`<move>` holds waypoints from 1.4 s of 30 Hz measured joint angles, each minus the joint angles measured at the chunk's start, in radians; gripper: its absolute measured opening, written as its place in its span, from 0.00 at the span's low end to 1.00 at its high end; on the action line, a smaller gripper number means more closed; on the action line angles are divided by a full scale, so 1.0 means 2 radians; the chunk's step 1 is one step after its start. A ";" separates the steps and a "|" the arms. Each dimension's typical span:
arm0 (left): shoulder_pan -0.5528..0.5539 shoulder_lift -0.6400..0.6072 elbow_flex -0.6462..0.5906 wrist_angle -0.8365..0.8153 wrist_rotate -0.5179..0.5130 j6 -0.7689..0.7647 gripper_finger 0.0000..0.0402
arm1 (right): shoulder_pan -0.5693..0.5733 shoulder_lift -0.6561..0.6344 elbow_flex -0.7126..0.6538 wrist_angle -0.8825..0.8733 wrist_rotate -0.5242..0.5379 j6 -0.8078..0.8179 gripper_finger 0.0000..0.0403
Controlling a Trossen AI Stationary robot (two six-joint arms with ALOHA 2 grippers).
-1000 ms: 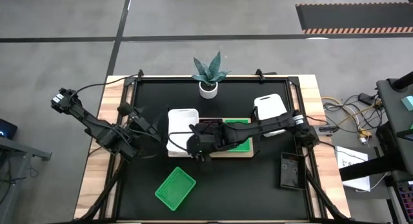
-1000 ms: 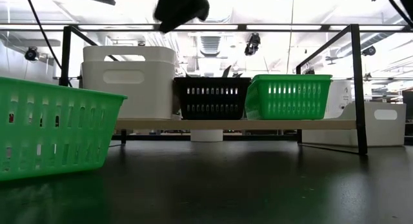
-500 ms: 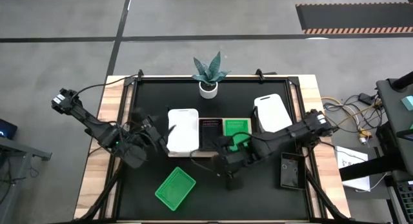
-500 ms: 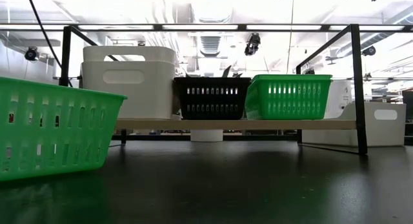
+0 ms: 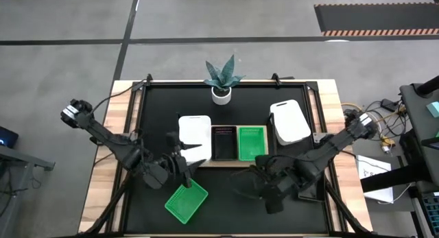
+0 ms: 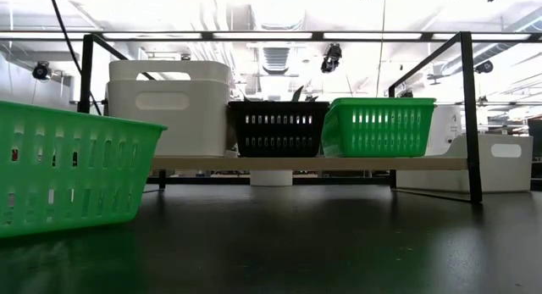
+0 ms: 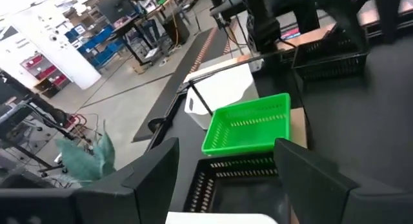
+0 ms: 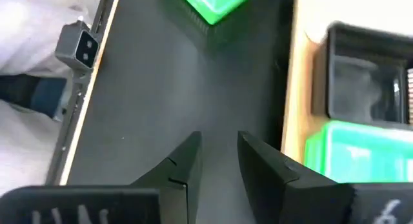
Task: Stack baskets on shelf by color
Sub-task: Stack the green bin on top of the other green bins on the shelf
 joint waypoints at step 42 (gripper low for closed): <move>-0.081 0.205 0.172 -0.372 0.506 -0.349 0.59 | 0.002 -0.171 -0.211 0.122 0.002 -0.051 0.41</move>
